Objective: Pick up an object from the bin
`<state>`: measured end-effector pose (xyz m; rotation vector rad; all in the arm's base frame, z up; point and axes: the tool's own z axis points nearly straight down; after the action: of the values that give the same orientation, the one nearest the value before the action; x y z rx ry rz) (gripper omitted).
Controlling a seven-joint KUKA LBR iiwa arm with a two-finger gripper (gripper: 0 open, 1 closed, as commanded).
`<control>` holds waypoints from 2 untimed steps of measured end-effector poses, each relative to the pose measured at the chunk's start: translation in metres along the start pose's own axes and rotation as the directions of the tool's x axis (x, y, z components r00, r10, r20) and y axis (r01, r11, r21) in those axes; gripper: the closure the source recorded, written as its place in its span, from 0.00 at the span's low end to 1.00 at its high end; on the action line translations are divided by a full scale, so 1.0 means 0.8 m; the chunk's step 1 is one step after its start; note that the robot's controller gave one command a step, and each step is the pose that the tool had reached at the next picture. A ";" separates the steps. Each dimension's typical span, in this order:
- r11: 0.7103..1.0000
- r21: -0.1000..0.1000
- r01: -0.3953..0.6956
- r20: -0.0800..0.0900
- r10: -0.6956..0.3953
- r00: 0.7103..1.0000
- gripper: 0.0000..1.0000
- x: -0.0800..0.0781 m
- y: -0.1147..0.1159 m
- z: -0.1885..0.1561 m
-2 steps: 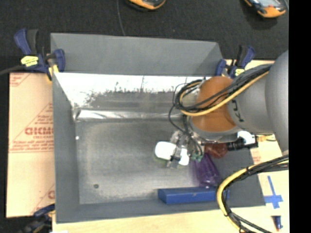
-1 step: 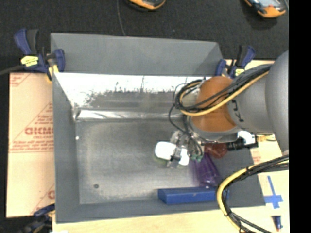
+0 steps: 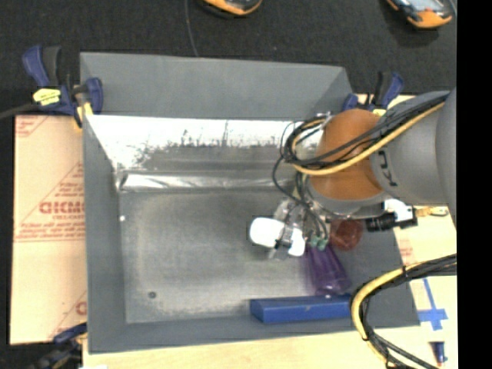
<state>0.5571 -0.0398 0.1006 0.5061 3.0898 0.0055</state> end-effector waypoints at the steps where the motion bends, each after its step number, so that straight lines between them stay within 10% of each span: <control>1: 1.000 0.000 0.000 0.000 0.000 1.000 1.00 -0.001 0.000 -0.003; 2: 1.000 0.002 0.001 -0.008 -0.001 1.000 1.00 0.002 -0.001 -0.027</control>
Offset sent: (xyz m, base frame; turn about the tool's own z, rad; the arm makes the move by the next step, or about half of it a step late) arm 0.0004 -0.0002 0.0594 -0.0003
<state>0.5548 -0.0402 0.1225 0.5059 3.0982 0.0051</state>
